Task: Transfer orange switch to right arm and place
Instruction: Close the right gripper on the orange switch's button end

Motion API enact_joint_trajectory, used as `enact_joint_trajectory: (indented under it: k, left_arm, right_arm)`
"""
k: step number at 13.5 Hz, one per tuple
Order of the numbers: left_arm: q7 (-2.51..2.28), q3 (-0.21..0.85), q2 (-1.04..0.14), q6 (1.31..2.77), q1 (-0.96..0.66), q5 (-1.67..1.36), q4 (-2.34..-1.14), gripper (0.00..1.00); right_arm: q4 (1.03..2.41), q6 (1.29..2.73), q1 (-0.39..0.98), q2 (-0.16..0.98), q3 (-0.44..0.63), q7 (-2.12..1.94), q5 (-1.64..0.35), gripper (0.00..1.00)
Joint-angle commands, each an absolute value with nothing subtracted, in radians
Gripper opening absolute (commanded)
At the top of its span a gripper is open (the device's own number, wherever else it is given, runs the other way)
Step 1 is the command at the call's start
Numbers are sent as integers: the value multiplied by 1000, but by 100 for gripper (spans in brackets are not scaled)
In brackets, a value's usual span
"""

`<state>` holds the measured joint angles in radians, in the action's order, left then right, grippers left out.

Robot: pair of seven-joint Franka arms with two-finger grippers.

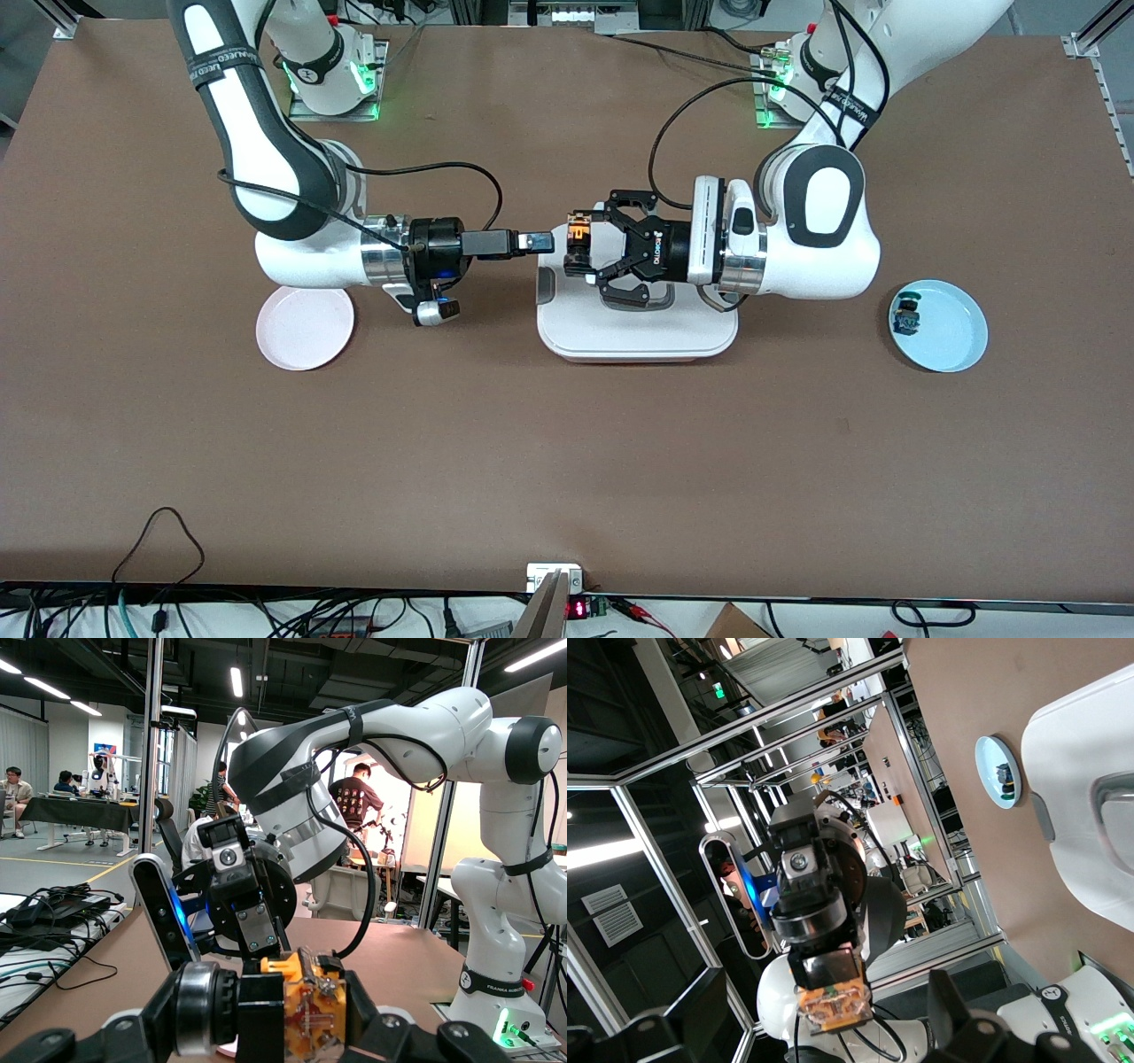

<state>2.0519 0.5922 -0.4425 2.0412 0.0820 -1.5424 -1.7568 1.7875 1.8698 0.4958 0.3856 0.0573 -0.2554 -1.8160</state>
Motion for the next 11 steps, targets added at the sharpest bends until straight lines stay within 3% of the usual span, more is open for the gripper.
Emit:
enact_joint_trajectory:
  k: [1,11]
  left_arm:
    - [2088,597,-445,2025,91,-1574,-1758,0]
    - [2091,597,-445,2023,91,-1574,-1758,1]
  right_arm:
    - [1792,1890,512,383,63,-337,-1847,100]
    - [1741,1983,557,420,61,-341,-1907,98]
